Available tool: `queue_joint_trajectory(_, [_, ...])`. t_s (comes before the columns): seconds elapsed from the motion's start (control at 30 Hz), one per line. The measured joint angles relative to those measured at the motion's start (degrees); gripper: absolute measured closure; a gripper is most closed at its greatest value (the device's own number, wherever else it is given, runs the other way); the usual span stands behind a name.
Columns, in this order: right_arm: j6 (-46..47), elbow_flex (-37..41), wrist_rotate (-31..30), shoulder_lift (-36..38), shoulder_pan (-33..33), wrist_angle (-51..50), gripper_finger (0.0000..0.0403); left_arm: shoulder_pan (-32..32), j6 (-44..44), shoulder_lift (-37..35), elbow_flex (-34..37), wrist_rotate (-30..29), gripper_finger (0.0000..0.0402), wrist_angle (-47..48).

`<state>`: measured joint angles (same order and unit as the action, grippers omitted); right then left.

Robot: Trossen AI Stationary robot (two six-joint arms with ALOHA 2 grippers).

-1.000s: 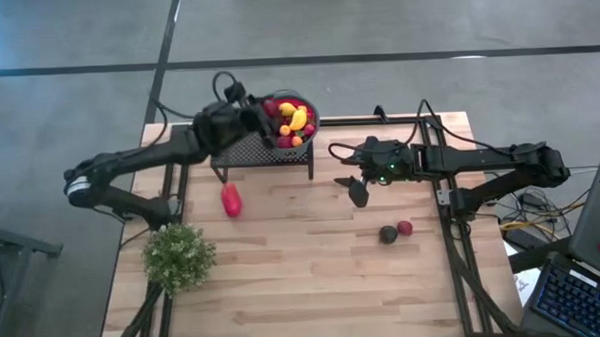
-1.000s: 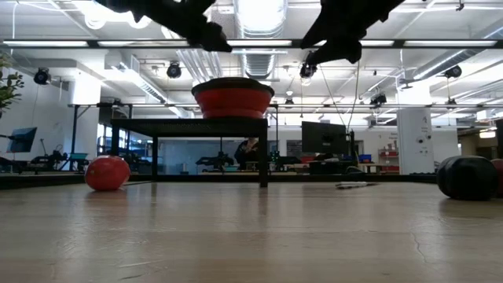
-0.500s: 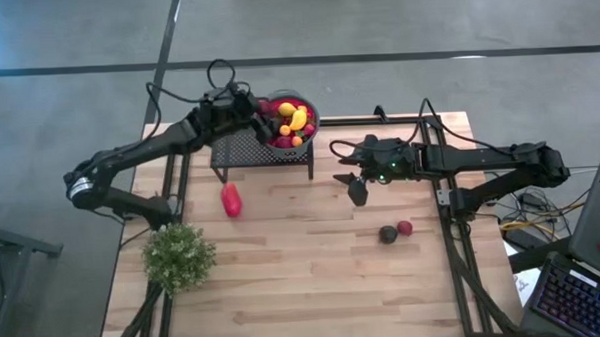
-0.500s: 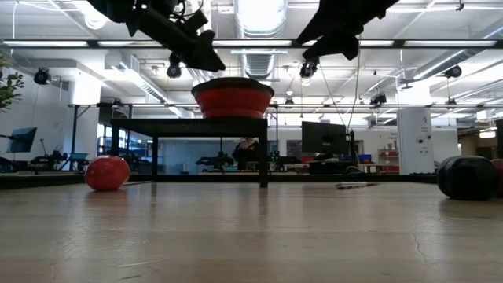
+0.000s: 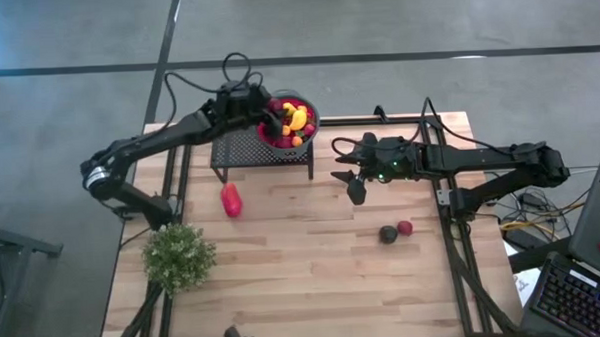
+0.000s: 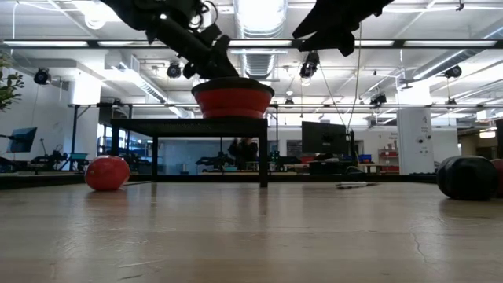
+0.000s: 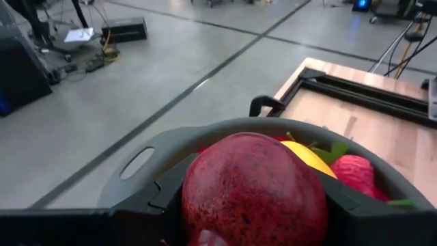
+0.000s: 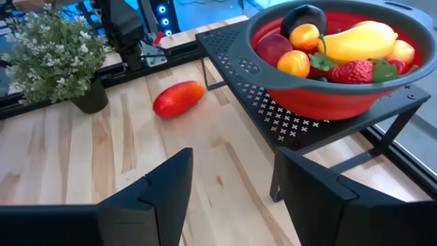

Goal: Pick & Place Fruit
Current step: Put the red pomegranate into the red gray strainer bowl on the shelf, then put the black plum into the red gray strainer bowl on the shelf

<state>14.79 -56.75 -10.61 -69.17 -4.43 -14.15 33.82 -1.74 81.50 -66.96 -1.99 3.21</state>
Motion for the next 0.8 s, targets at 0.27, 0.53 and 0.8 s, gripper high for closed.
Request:
queue_joint_trajectory(0.27, [-0.3, 0.0, 0.0, 0.0, 0.0, -0.5, 0.0213, 0.2, -0.2, 2.9, -1.7, 0.0, 0.0201, 0.3])
queue_joint_trajectory(0.53, [-1.7, 0.0, 0.0, 0.0, 0.0, -0.5, 0.0228, 0.2, -1.2, 2.8, -1.5, -0.4, 0.0178, 0.4])
queue_joint_trajectory(0.8, [-1.8, 0.0, 0.0, 0.0, 0.0, -0.5, 0.0247, -0.4, -1.6, 2.0, -2.5, 0.3, 0.013, 3.2])
